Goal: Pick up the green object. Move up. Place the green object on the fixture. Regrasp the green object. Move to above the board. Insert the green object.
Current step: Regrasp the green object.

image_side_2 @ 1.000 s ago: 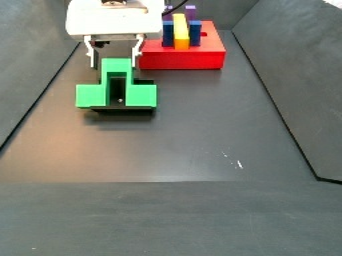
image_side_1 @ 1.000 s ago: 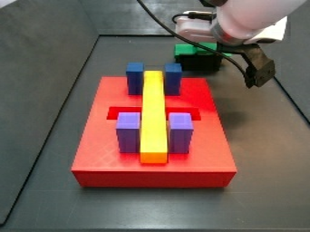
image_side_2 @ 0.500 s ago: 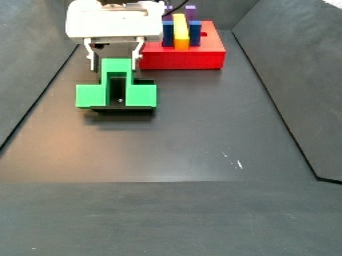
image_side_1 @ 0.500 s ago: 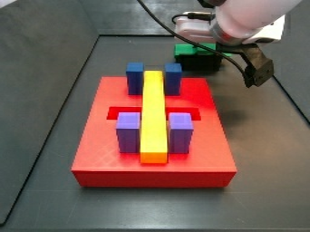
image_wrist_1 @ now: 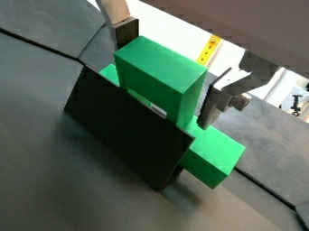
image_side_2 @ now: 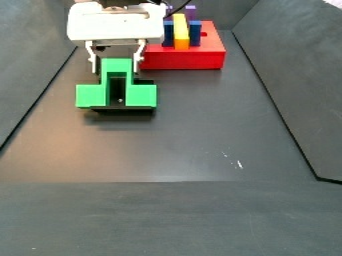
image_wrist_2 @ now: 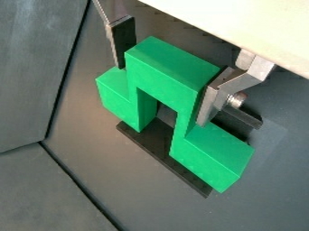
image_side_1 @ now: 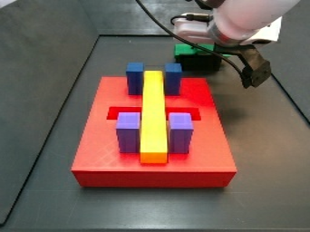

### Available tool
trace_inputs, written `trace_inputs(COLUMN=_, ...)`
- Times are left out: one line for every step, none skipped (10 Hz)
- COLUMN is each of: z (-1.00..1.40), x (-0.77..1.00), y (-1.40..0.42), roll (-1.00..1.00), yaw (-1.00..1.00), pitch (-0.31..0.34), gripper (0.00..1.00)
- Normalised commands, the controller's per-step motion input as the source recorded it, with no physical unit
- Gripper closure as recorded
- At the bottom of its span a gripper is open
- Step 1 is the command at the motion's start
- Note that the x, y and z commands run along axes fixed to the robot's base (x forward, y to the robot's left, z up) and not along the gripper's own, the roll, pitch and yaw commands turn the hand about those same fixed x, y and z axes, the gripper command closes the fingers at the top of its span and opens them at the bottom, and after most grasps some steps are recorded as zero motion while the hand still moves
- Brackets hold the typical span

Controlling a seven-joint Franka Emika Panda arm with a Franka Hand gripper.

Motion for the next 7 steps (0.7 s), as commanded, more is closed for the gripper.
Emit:
trace_inputs(z=0.0, x=0.0, y=0.0, roll=0.0, yaw=0.0, pitch=0.0, gripper=1.0)
trace_inputs(z=0.0, x=0.0, y=0.0, roll=0.0, yaw=0.0, pitch=0.0, gripper=1.0)
trace_inputs(z=0.0, x=0.0, y=0.0, roll=0.0, yaw=0.0, pitch=0.0, gripper=1.0)
trace_inputs(z=0.0, x=0.0, y=0.0, roll=0.0, yaw=0.0, pitch=0.0, gripper=1.0)
trace_inputs(z=0.0, x=0.0, y=0.0, roll=0.0, yaw=0.0, pitch=0.0, gripper=1.0)
trace_inputs(z=0.0, x=0.0, y=0.0, roll=0.0, yaw=0.0, pitch=0.0, gripper=1.0)
trace_inputs(z=0.0, x=0.0, y=0.0, roll=0.0, yaw=0.0, pitch=0.0, gripper=1.0)
